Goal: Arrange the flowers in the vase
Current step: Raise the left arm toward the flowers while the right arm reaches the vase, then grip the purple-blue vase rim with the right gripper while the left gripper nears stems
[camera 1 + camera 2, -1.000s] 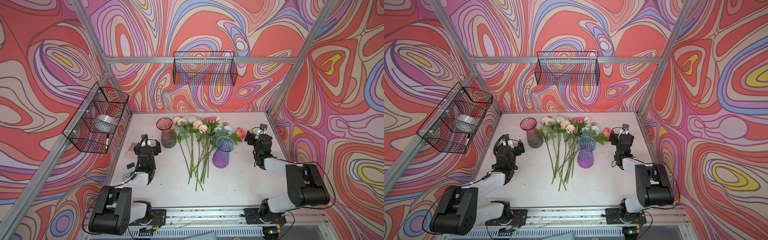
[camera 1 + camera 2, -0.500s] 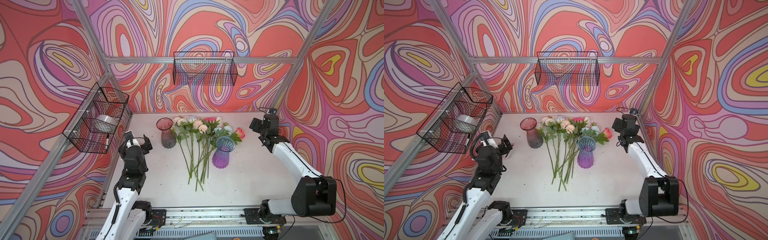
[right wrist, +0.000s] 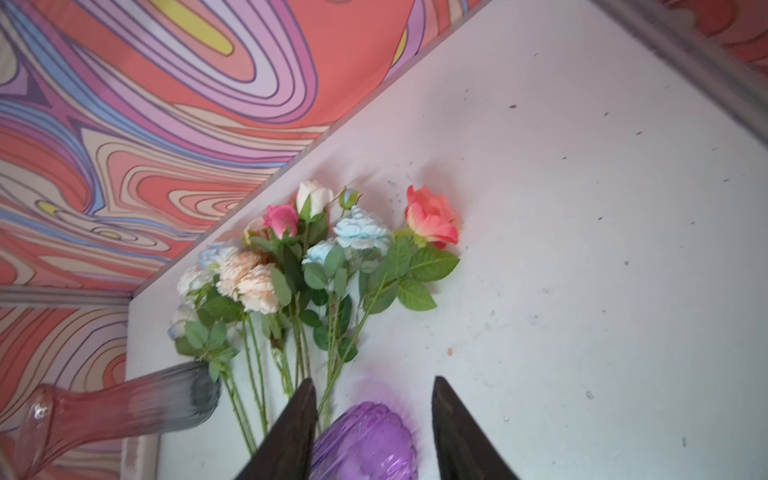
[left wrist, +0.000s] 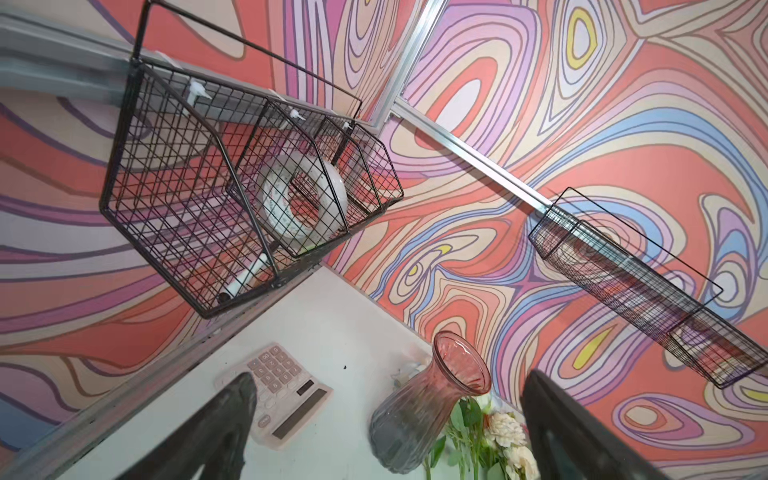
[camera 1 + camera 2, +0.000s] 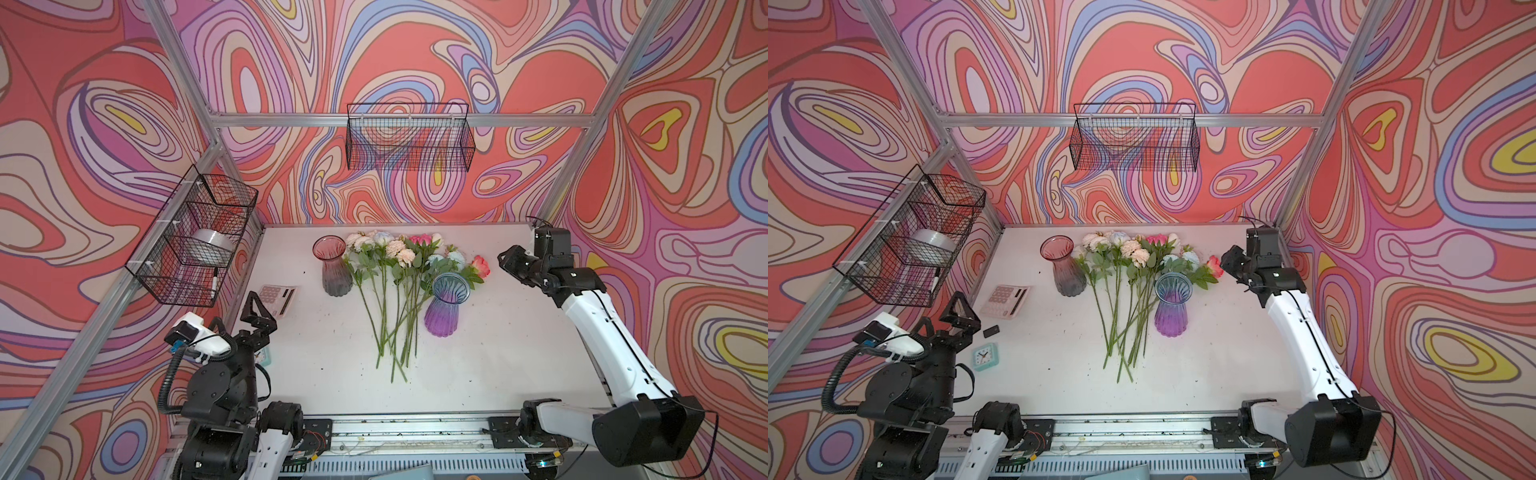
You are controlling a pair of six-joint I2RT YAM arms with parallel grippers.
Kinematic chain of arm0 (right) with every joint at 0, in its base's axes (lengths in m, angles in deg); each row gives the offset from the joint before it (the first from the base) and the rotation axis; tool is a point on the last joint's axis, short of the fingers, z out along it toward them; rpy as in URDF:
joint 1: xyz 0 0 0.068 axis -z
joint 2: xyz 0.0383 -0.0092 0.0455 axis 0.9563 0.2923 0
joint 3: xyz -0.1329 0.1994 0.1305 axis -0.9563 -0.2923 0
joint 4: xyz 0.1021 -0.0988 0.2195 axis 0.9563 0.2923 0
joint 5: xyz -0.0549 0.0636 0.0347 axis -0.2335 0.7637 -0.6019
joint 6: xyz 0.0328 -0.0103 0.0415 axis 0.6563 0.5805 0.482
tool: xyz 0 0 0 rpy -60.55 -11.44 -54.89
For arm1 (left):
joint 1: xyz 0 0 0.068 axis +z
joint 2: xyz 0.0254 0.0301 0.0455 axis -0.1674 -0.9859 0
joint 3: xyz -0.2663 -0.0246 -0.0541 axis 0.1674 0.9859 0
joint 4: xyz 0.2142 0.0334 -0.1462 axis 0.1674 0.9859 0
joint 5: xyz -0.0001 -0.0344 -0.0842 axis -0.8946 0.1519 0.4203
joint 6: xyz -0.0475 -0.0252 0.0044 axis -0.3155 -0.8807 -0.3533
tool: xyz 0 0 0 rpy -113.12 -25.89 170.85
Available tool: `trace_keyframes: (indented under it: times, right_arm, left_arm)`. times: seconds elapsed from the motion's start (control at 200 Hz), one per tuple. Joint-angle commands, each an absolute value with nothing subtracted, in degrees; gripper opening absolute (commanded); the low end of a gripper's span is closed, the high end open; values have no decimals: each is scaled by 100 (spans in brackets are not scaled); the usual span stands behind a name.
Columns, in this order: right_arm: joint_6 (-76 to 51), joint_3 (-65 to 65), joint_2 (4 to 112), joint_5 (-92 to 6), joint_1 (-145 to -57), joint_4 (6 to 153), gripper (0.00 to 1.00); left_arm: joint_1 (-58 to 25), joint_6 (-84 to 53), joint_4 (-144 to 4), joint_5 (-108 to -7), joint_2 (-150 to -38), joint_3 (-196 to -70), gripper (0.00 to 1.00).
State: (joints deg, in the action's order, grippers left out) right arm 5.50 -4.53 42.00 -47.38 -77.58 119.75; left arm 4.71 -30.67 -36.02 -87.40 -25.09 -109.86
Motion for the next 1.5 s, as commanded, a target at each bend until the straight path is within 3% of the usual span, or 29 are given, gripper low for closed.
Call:
trace_keyframes:
  times: [0.0,0.095,0.18,0.245,0.355,0.576,1.322,1.492]
  right_arm:
    - [432,24,4272,-4124,-7963,12284,52]
    - [254,477,4482,-4180,-8175,12640,50]
    - [15,697,4499,-4616,-8461,13029,49]
    - [-148,803,4512,-4852,-8637,13307,48]
    - [-191,1007,4610,-5161,-8920,13876,46]
    - [-188,1181,5036,-5083,-9212,14673,45]
    - [-263,1586,5927,-4809,-9492,15134,43]
    - [-163,1412,5956,-4816,-9497,14927,32]
  left_arm:
    - [454,-3633,-2817,-8308,-2790,-11387,100]
    - [454,-3806,-2669,-8002,-2871,-11557,100]
    - [454,-3752,-3008,-7263,-2834,-11373,88]
    - [458,-3987,-3120,-6881,-3009,-11259,85]
    - [454,-4046,-3309,-5979,-3690,-11260,74]
    - [446,-3832,-2839,-4838,-5274,-11810,60]
    - [-201,-4091,-3842,-4148,-5771,-11617,64]
    - [-388,-4193,-4174,-4282,-5821,-11387,64]
